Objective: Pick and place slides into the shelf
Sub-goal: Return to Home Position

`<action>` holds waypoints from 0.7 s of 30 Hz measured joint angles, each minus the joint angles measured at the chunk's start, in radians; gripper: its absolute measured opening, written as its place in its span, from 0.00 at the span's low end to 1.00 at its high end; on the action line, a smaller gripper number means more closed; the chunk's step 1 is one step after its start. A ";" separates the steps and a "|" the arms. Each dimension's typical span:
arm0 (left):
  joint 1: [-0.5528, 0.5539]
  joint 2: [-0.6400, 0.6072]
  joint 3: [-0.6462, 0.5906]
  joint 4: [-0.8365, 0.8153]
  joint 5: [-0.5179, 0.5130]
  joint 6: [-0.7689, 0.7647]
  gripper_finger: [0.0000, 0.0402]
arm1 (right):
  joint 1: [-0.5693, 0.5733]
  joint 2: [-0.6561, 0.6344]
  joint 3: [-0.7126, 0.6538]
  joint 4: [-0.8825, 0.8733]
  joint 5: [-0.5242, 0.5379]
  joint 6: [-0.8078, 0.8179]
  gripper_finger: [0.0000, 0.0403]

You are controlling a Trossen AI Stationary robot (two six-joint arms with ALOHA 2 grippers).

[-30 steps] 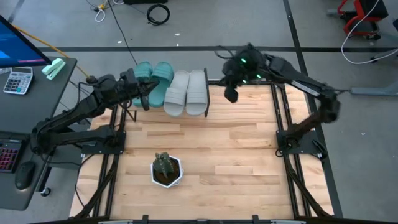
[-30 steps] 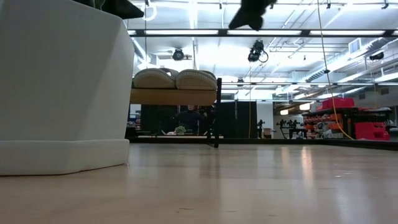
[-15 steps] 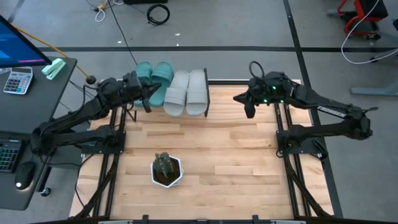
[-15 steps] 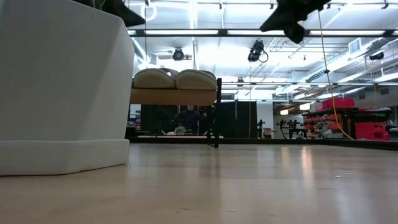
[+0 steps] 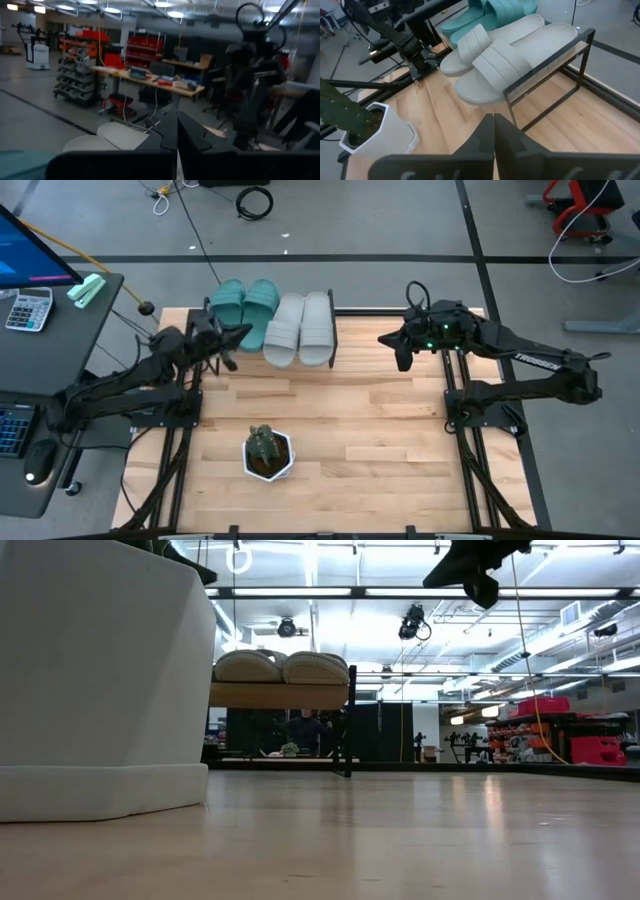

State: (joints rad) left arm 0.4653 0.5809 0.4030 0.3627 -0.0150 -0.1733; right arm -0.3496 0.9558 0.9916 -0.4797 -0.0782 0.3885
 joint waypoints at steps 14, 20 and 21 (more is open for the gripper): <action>-0.257 -0.294 -0.153 -0.066 -0.266 -0.025 0.01 | 0.000 0.031 0.000 0.005 -0.001 0.027 0.00; -0.371 -0.321 -0.153 -0.118 -0.329 -0.025 0.01 | 0.000 0.039 0.002 0.006 -0.001 0.036 0.00; -0.390 -0.321 -0.153 -0.121 -0.333 -0.024 0.01 | 0.000 0.040 0.002 0.005 -0.001 0.038 0.00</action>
State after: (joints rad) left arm 0.0753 0.2596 0.2497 0.2421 -0.3477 -0.1972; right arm -0.3500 0.9956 0.9936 -0.4747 -0.0788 0.4267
